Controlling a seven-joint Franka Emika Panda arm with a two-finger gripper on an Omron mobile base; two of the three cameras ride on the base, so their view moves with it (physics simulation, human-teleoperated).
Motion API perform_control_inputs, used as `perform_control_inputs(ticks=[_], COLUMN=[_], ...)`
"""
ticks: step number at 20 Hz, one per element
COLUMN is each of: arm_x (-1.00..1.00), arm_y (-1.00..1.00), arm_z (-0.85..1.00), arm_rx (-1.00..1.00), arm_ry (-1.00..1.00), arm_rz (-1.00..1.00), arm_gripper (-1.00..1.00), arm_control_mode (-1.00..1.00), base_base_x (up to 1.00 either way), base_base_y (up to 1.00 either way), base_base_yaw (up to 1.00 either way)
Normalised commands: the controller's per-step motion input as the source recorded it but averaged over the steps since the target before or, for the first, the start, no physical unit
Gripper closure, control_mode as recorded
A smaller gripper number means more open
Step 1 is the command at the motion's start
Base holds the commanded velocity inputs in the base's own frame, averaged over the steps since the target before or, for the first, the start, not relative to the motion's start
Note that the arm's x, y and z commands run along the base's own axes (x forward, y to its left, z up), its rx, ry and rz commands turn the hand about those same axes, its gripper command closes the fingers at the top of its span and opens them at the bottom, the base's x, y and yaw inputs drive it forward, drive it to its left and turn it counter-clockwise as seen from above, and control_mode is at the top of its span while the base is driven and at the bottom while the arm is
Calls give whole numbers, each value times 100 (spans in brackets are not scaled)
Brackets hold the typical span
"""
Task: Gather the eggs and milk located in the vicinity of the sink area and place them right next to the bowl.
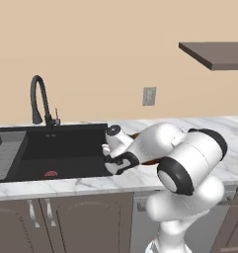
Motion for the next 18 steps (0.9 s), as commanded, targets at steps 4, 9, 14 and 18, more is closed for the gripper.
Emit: perform_control_inputs(ticks=[4,9,14,18], arm_x=[-27,-4,-34,-65], arm_y=[10,0,-7,-17], arm_z=[52,18,68,98], arm_rx=[0,0,1,3], arm_ry=[-9,-5,-2,0], arm_rz=[0,0,0,0], arm_gripper=[-100,-100,-100,-100], arm_control_mode=[-100,-100,-100,-100], base_base_x=[0,0,0,0], base_base_y=[0,0,0,0], base_base_yaw=[0,0,0,0])
